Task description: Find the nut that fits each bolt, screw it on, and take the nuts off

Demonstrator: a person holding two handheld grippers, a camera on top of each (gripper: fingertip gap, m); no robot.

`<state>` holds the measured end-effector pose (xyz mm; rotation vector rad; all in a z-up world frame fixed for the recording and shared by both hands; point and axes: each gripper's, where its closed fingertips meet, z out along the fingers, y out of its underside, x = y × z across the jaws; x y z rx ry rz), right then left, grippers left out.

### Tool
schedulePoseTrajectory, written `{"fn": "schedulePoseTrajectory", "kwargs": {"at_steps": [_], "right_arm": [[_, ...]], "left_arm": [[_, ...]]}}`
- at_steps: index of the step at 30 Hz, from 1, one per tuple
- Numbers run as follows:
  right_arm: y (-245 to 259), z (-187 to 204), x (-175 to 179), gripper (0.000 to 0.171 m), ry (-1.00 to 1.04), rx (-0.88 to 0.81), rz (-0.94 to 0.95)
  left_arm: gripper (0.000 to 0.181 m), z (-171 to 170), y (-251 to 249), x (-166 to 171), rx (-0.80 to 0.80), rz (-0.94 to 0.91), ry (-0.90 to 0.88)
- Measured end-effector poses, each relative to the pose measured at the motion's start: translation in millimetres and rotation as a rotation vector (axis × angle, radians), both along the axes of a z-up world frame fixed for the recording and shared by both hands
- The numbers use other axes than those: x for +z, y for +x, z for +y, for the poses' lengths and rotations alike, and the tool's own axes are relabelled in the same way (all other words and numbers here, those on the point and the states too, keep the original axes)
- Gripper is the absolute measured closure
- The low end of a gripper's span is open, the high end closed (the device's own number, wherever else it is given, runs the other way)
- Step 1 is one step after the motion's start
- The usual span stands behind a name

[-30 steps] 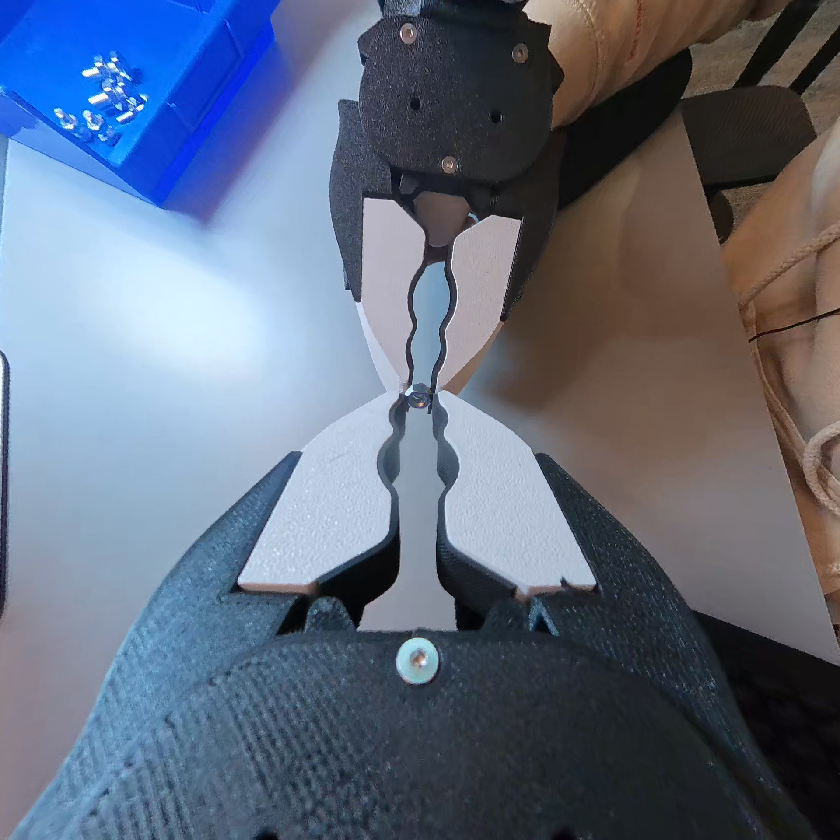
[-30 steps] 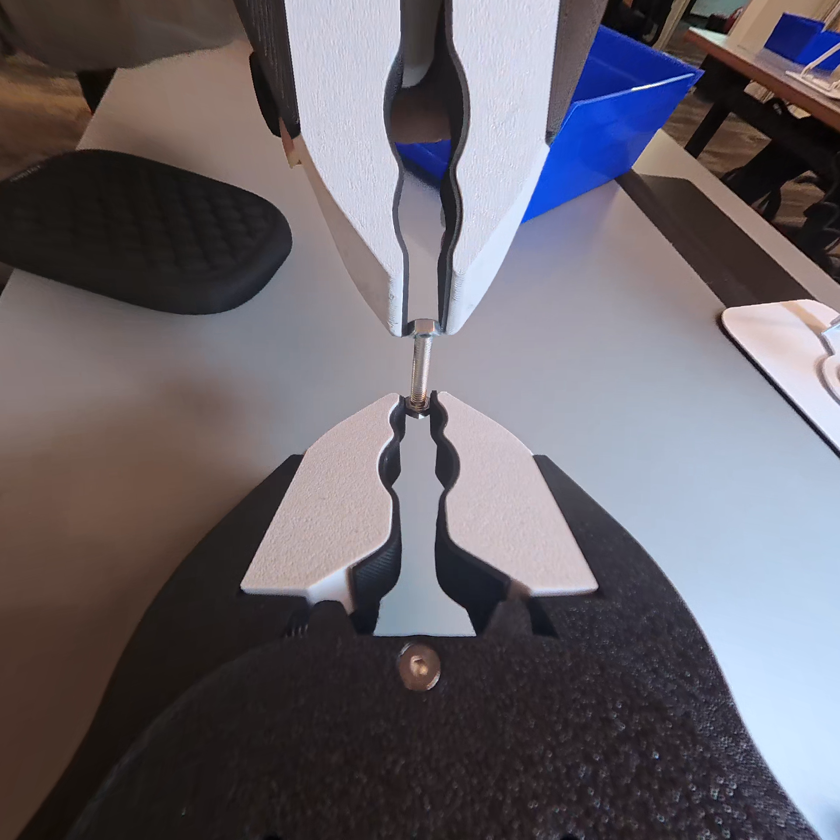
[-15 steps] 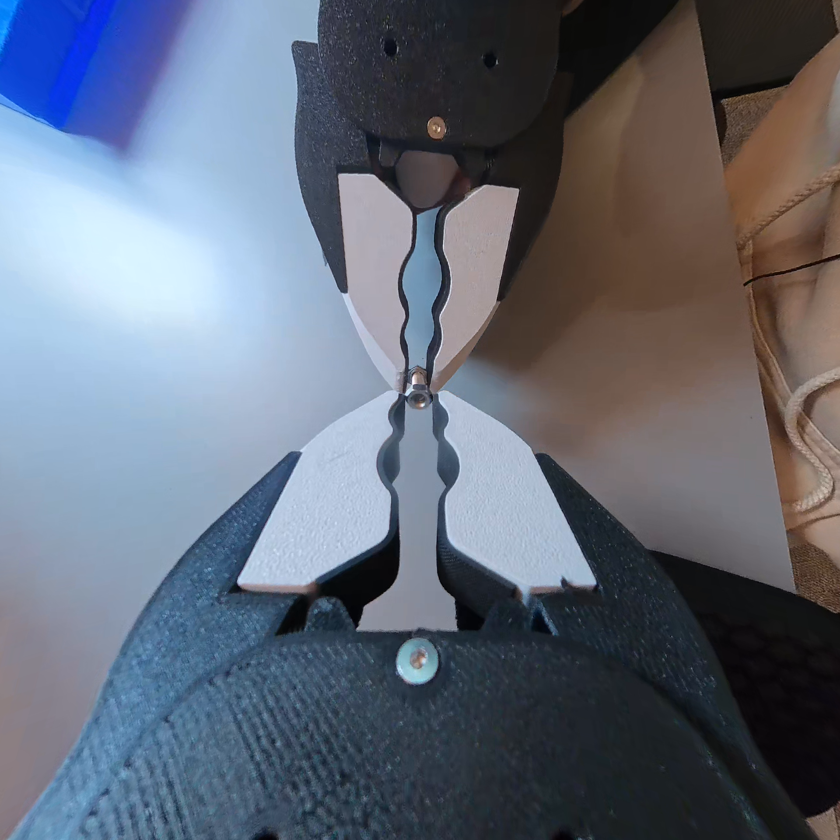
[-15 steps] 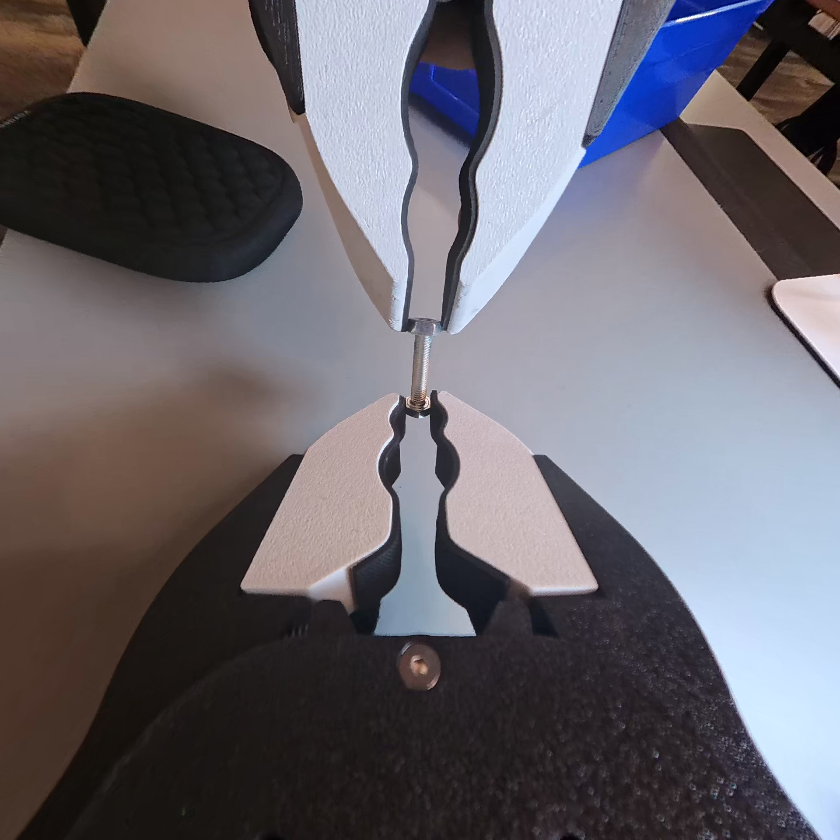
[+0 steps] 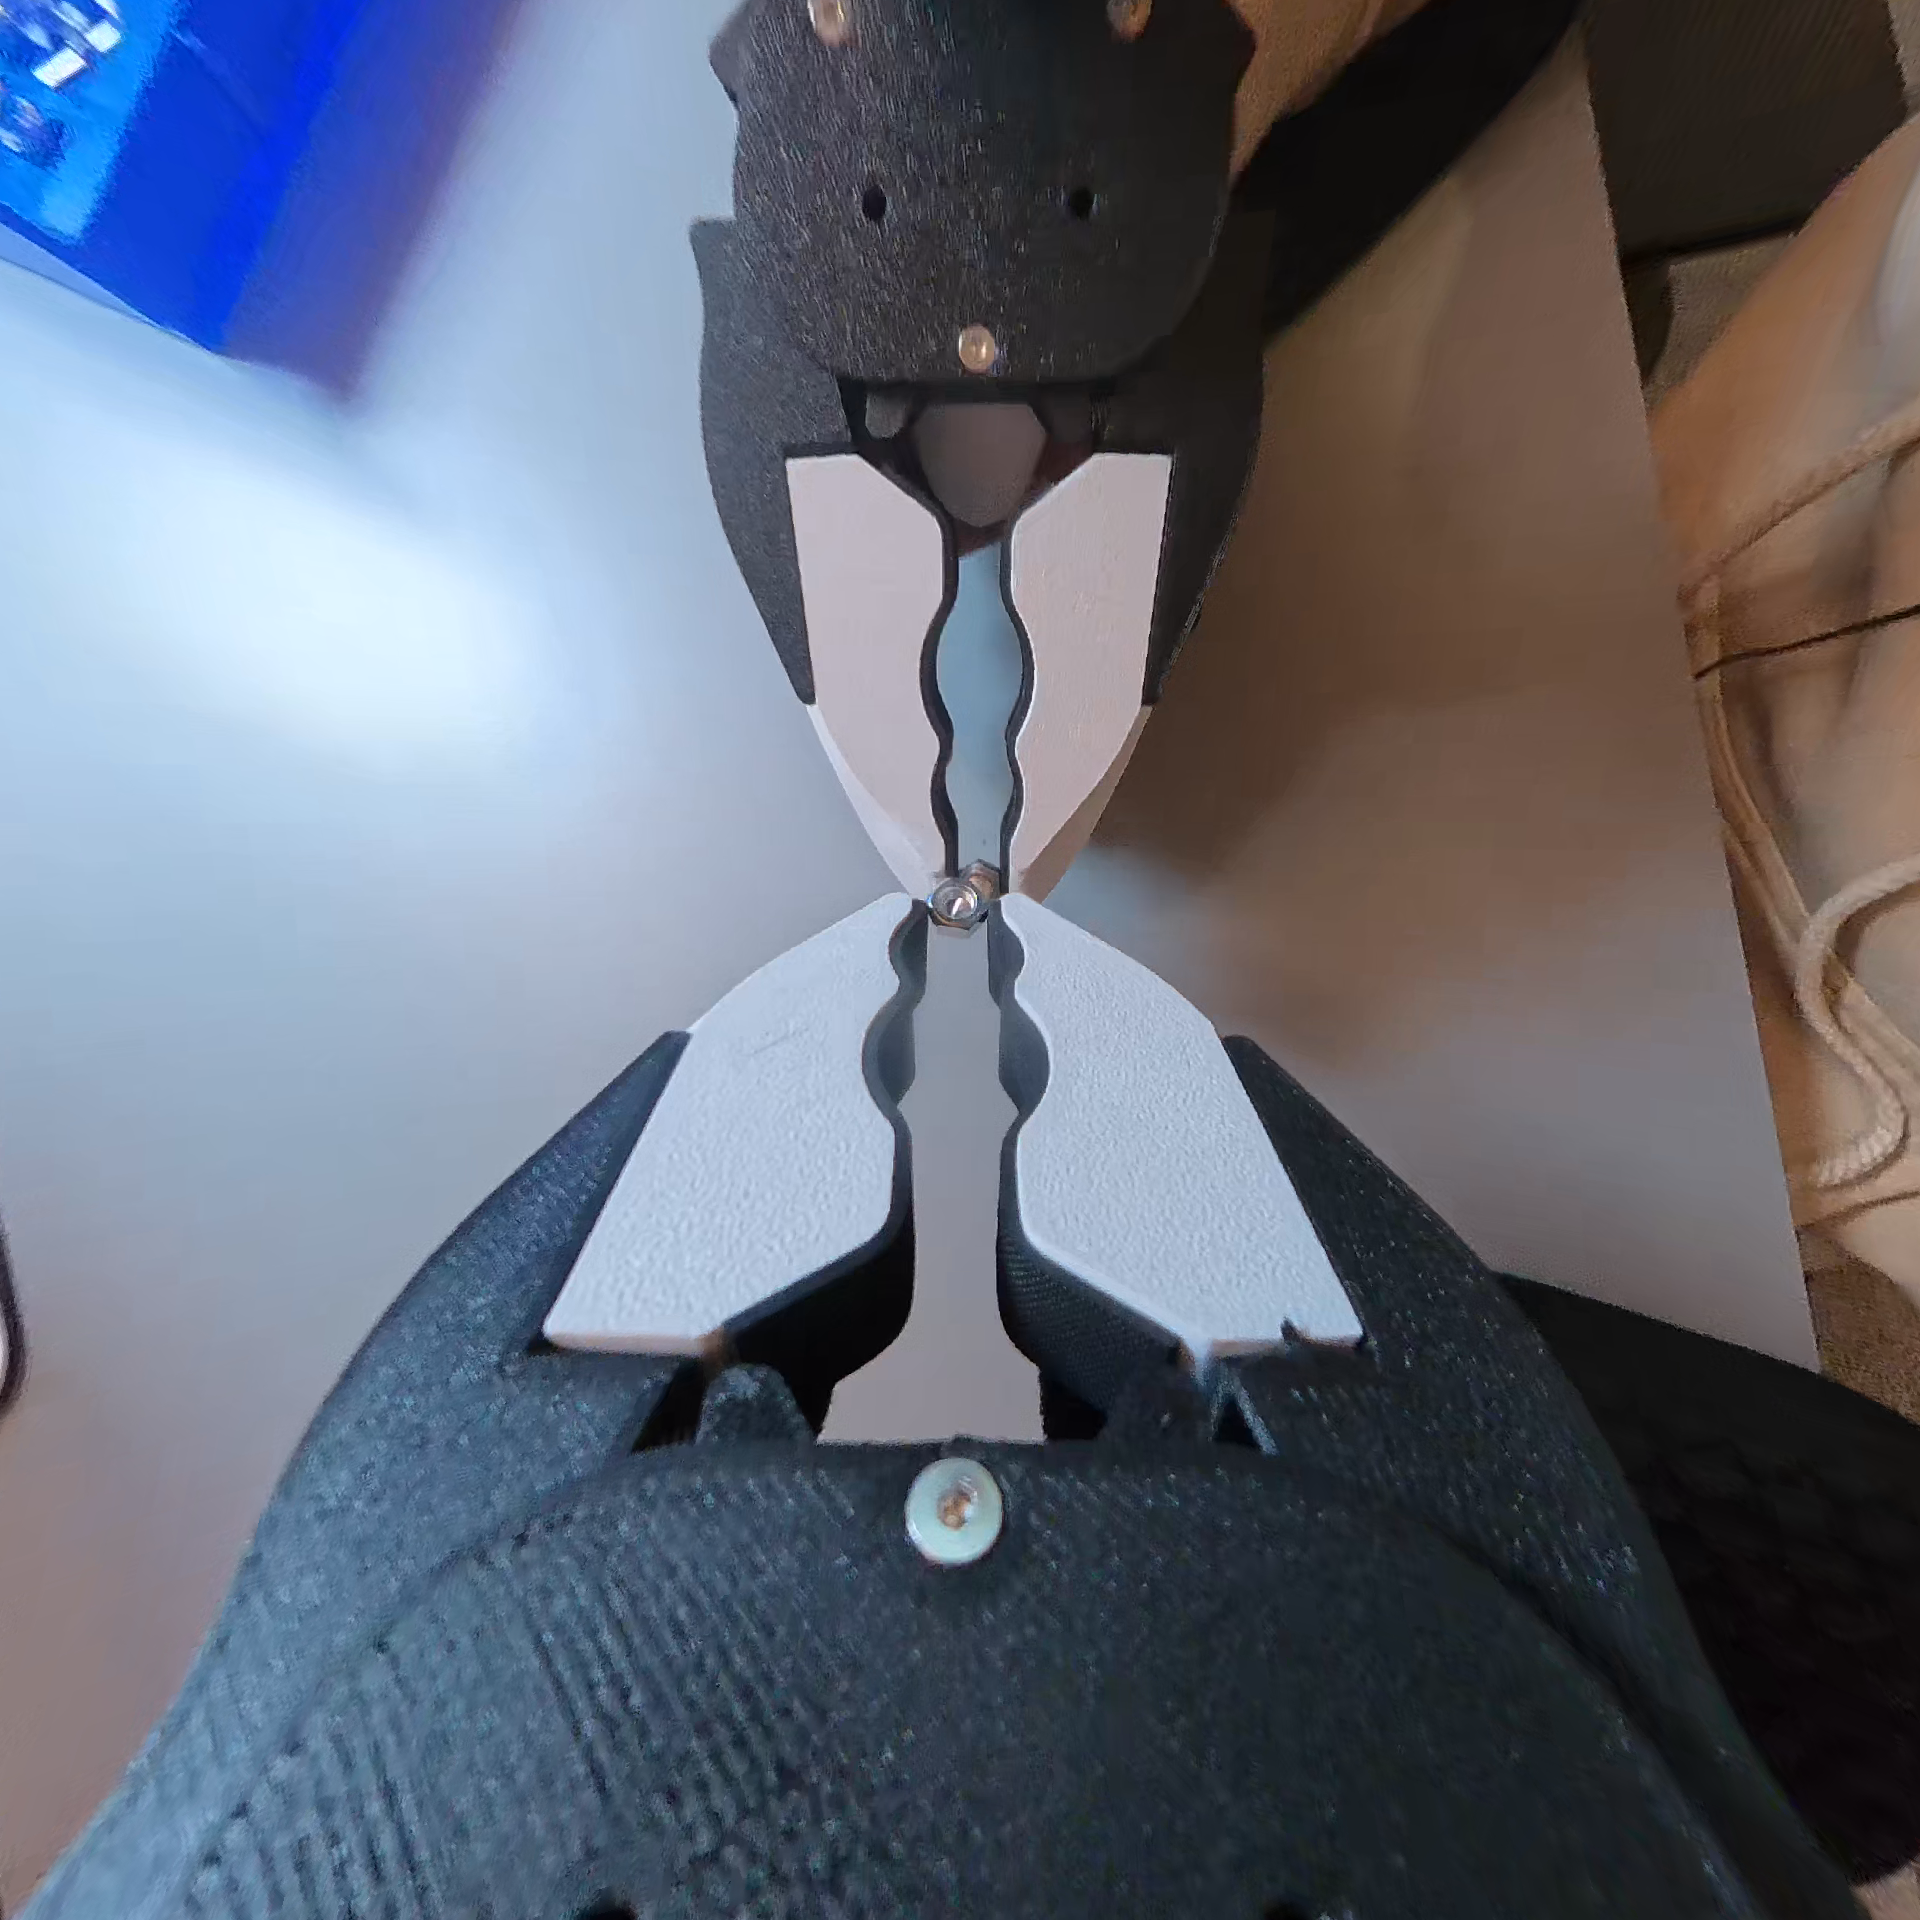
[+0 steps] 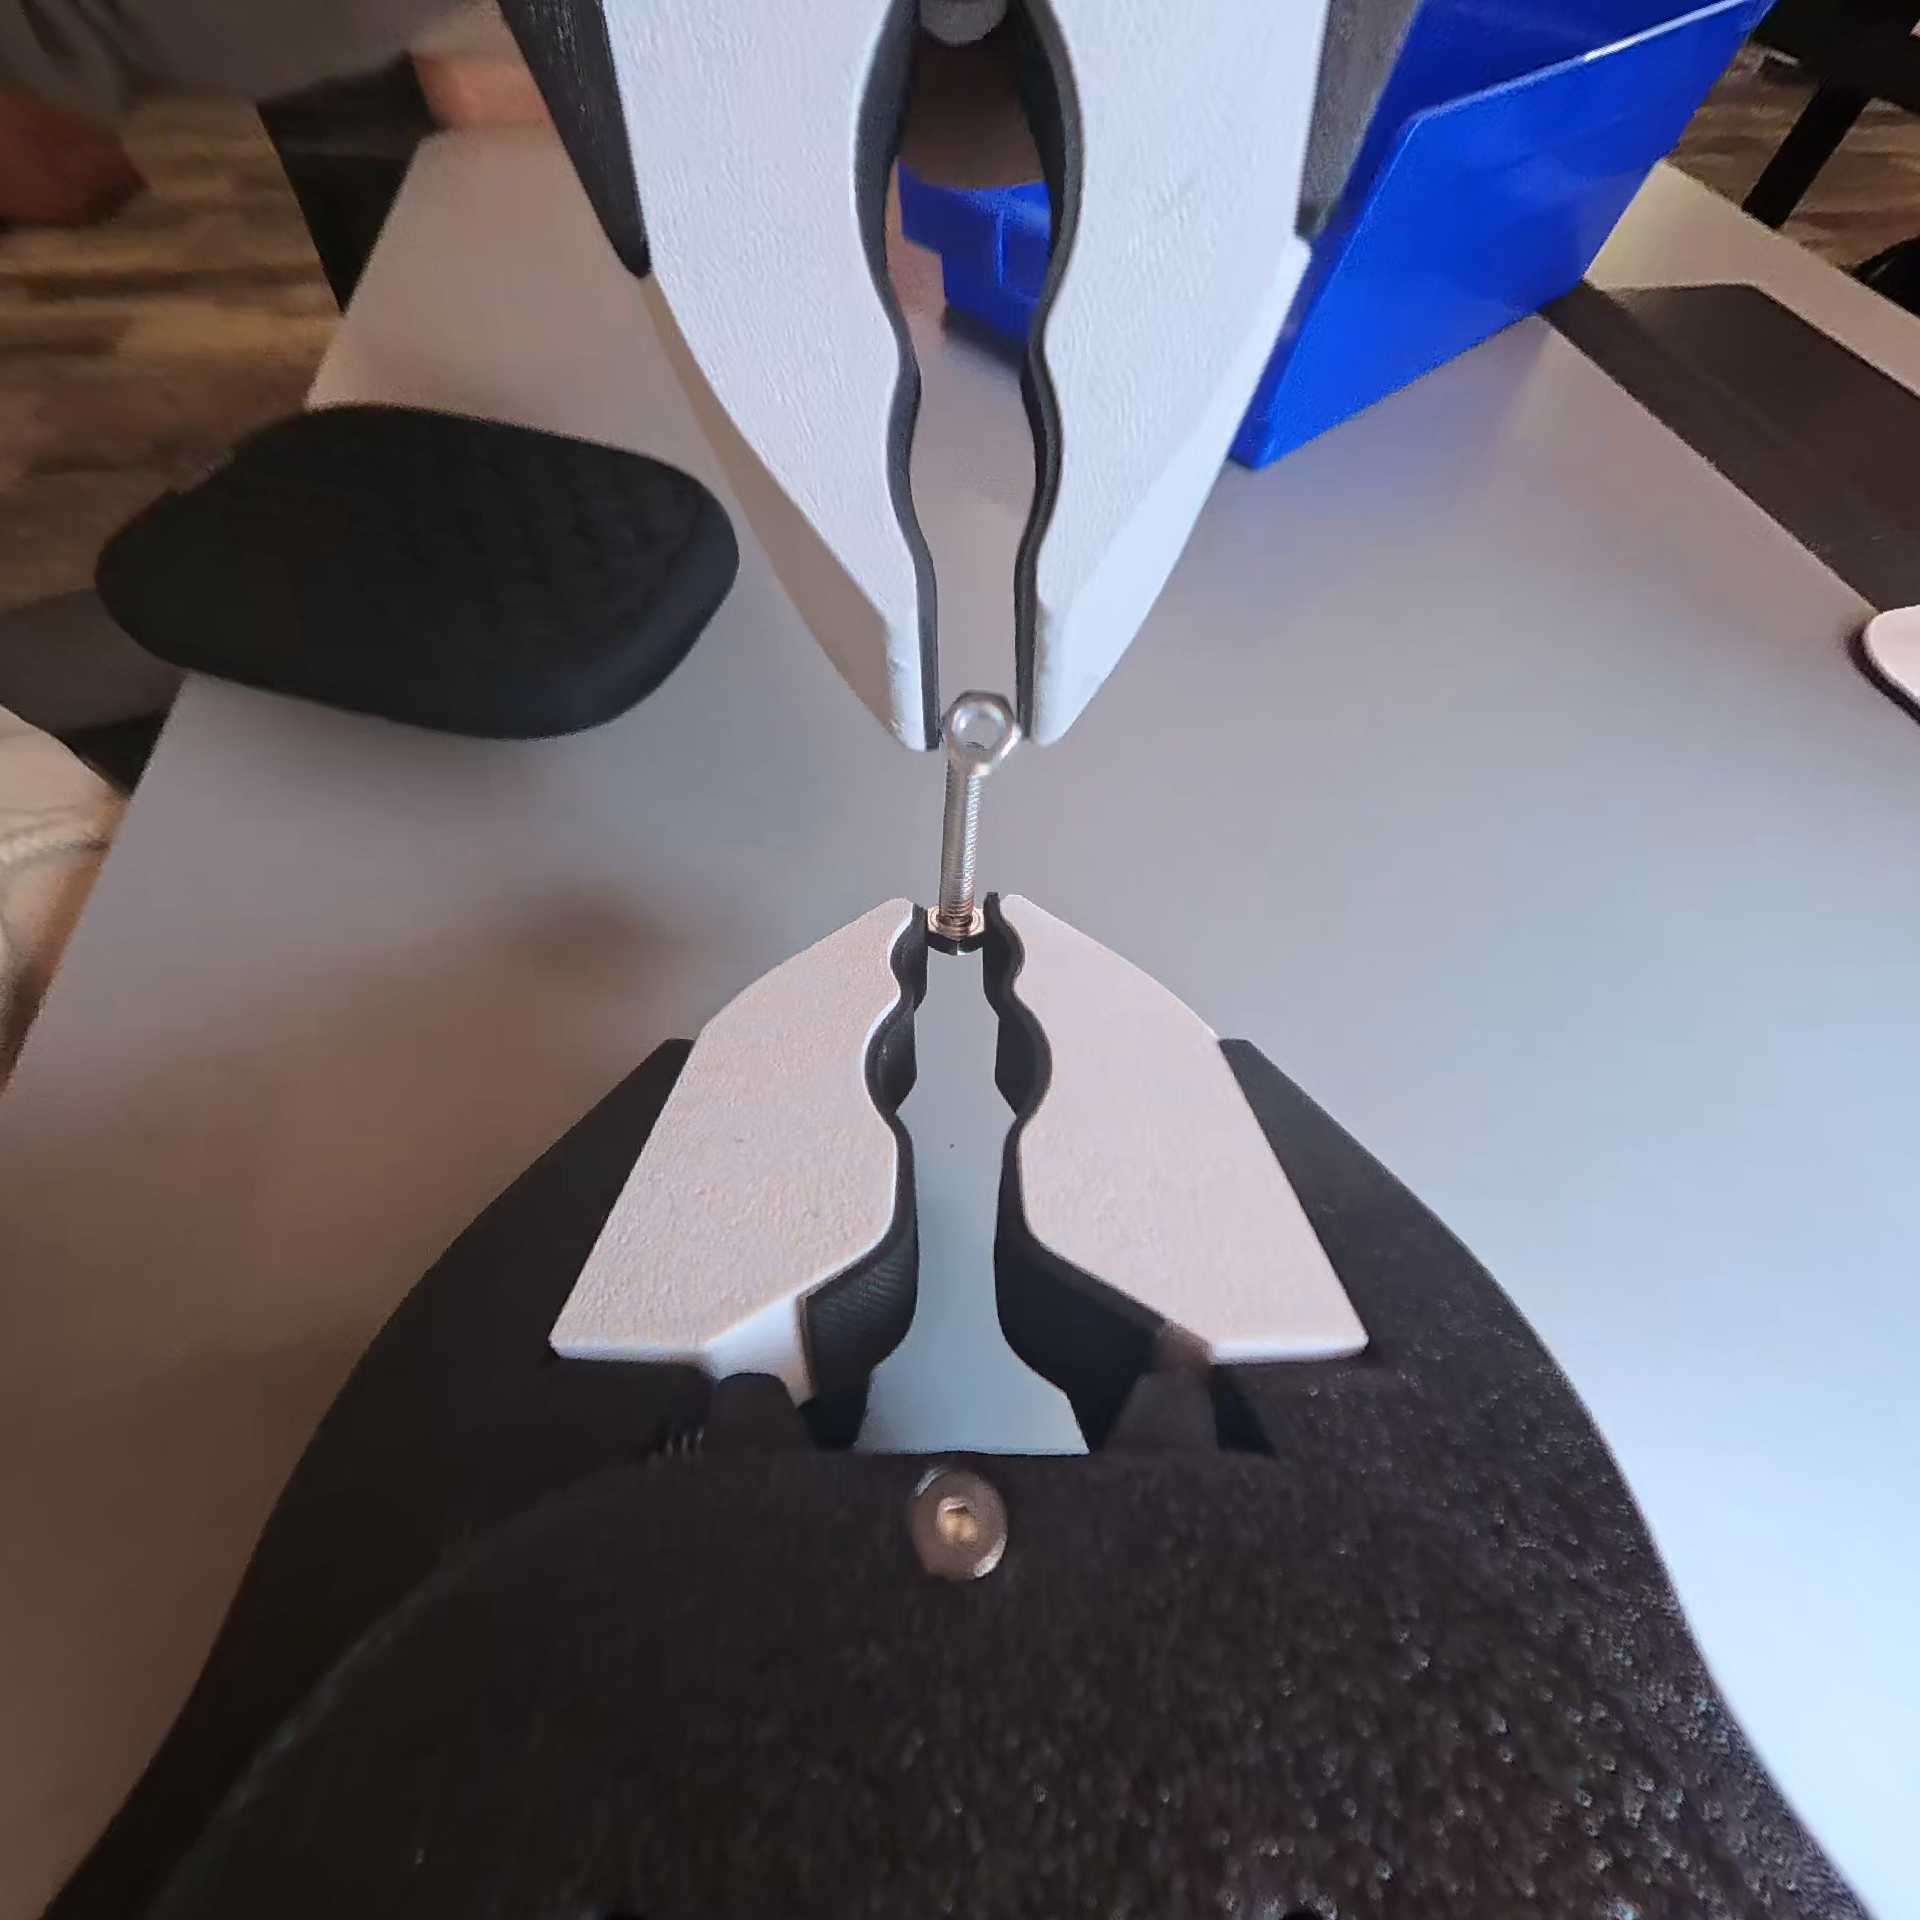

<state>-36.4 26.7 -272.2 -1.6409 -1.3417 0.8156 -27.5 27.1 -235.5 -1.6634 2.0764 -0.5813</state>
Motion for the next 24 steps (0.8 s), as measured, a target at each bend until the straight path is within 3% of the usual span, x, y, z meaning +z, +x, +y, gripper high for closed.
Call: {"fn": "schedulePoseTrajectory", "kwargs": {"at_steps": [7, 11, 24], "right_arm": [[6, 7, 47, 0.161, -0.004, -0.023, 0.318], [8, 6, 58, 0.161, 0.042, -0.024, 0.346], [4, 4, 53, 0.161, 0.048, -0.016, 0.327]], "left_arm": [[0.17, 6, 9, 55, 0.092, -0.346, -0.041], [0.171, 3, 15, 73, 0.124, -0.464, -0.061], [0.171, 1, 14, 50, 0.164, -0.372, -0.154]]}}
